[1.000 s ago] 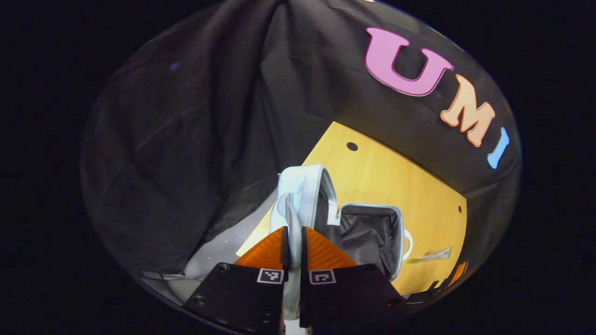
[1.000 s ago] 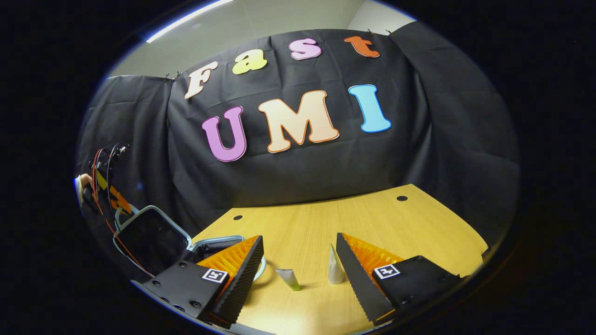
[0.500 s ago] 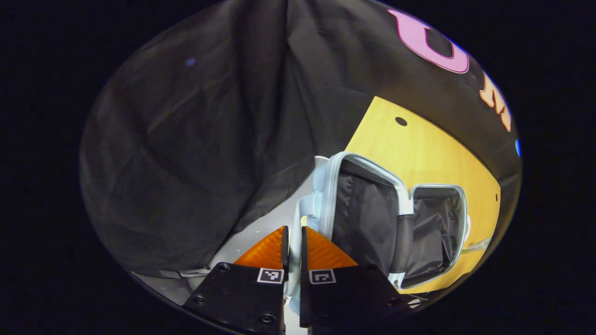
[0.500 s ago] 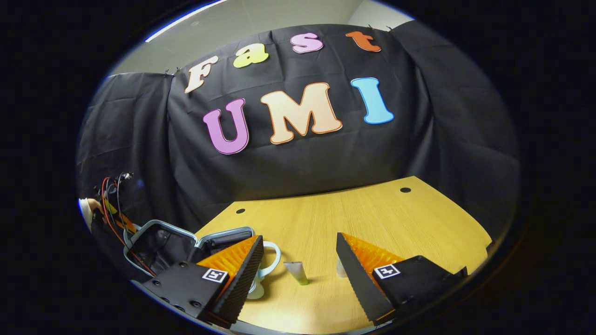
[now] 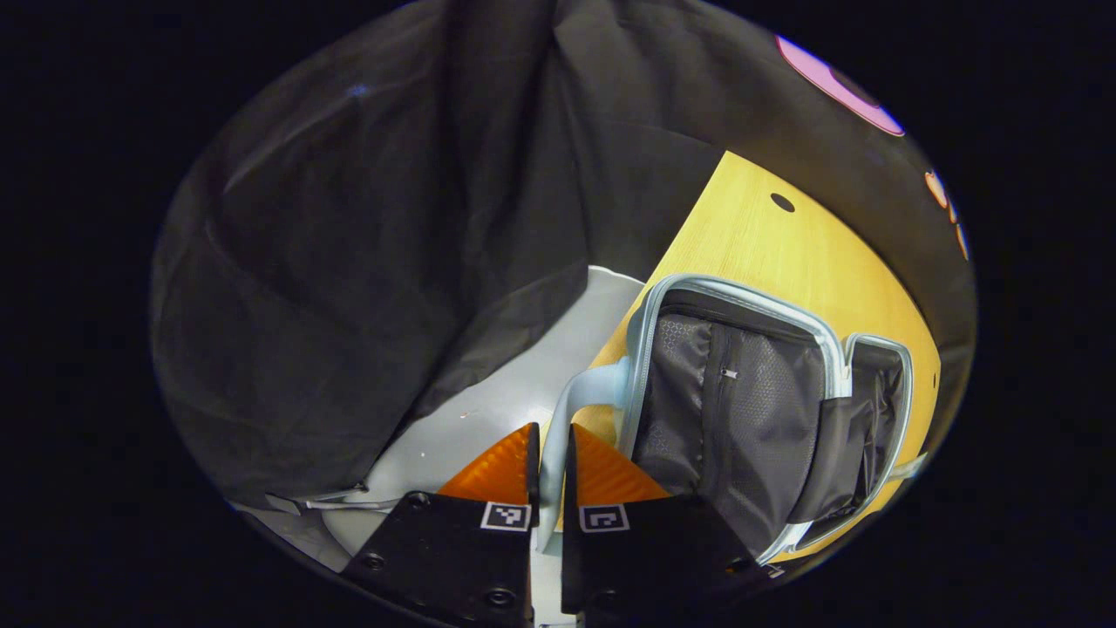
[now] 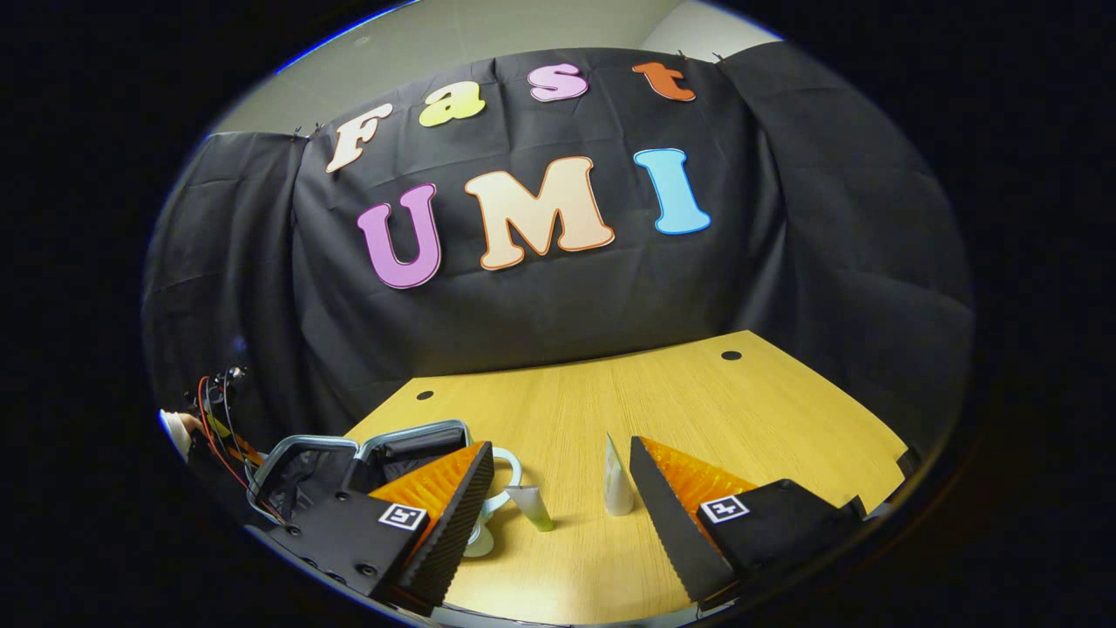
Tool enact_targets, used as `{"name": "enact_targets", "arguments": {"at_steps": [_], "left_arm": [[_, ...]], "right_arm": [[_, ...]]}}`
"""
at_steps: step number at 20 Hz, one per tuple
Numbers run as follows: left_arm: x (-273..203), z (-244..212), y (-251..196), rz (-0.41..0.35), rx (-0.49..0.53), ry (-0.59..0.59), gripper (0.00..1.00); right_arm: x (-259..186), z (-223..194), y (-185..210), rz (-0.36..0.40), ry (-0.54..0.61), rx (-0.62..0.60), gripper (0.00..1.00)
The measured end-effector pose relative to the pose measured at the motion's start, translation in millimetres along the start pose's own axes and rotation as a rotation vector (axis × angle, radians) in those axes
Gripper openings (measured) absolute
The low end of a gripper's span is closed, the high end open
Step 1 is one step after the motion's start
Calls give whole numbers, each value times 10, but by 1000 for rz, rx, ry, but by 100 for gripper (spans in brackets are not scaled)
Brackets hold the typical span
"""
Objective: First open the suitcase, pack the skin care products into it, and then close the suitcase.
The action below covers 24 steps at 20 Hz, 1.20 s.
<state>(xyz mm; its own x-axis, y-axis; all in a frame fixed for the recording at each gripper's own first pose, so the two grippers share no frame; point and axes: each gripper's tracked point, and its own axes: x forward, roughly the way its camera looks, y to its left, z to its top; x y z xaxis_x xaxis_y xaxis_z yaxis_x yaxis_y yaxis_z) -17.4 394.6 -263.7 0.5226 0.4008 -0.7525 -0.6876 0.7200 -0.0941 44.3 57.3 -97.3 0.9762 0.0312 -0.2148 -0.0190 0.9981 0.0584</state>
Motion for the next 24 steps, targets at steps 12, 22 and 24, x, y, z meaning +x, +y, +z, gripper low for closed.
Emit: {"name": "enact_targets", "arguments": {"at_steps": [12,22,24], "left_arm": [[-260,-181,-149,18,10,-36,84],[-1576,-1123,-2137,-197,117,-122,95],[-1722,-1444,-2622,-229,137,-113,95]], "right_arm": [[42,-150,-145,6,42,18,97],[302,-346,-415,248,182,-91,98],[367,-375,-494,311,213,-113,98]]}}
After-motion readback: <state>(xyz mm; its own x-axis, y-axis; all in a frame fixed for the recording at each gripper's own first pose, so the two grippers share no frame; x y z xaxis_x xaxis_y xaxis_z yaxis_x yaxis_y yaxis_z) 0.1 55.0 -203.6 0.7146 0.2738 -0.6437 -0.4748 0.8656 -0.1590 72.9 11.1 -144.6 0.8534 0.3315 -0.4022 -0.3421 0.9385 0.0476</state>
